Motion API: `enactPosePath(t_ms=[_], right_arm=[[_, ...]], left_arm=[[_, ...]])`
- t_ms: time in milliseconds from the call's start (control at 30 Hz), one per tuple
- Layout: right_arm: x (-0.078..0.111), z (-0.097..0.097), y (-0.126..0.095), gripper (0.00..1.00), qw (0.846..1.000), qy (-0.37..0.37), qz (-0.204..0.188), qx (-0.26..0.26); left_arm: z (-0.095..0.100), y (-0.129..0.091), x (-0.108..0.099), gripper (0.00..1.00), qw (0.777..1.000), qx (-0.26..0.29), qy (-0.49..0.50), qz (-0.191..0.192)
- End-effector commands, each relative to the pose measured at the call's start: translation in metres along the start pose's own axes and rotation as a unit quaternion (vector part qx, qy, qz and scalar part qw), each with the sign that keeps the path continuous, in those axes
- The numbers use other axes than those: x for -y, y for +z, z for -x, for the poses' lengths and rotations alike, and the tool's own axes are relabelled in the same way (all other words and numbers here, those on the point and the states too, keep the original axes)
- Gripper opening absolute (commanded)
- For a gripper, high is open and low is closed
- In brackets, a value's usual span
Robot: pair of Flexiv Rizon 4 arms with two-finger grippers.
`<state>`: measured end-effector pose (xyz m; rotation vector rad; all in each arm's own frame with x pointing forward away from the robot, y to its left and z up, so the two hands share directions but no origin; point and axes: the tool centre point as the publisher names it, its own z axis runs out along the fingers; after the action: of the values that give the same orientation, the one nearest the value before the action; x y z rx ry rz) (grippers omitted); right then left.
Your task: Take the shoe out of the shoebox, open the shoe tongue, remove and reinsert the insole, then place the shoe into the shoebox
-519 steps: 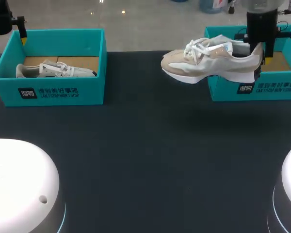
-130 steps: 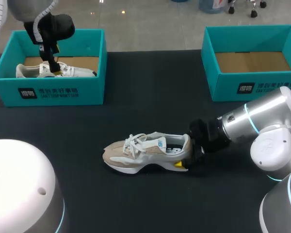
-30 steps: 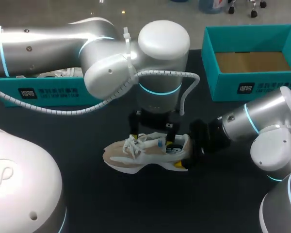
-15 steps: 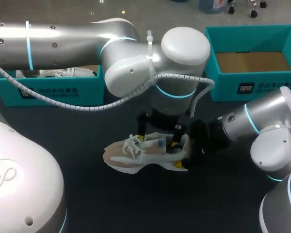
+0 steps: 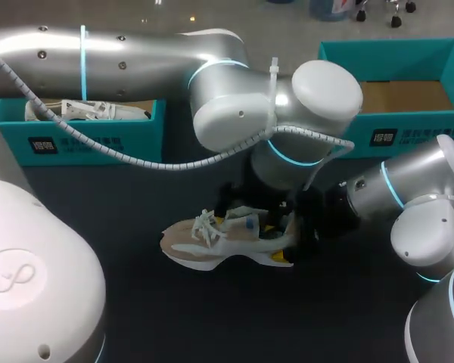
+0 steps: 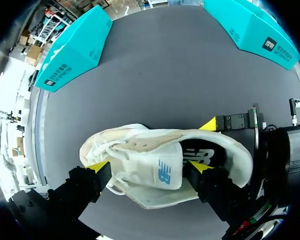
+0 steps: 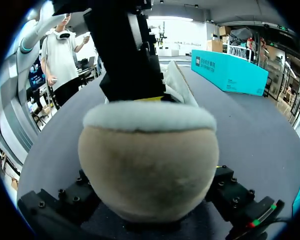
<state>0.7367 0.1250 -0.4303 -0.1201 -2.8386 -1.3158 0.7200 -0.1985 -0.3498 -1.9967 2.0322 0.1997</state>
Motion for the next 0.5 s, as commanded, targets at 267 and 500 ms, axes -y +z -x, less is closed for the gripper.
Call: enactPosePath(t_ms=[267, 500], right_arm=[[0.004, -0.002, 0.004, 0.0, 1.0, 0.001, -0.003, 0.001], [0.004, -0.002, 0.004, 0.0, 1.0, 0.001, -0.003, 0.001]], left_arm=[[0.028, -0.001, -0.003, 1.0, 0.999, 0.021, -0.038, 0.006], [0.047, -0.006, -0.008, 0.91, 0.998, 0.007, -0.06, 0.019]])
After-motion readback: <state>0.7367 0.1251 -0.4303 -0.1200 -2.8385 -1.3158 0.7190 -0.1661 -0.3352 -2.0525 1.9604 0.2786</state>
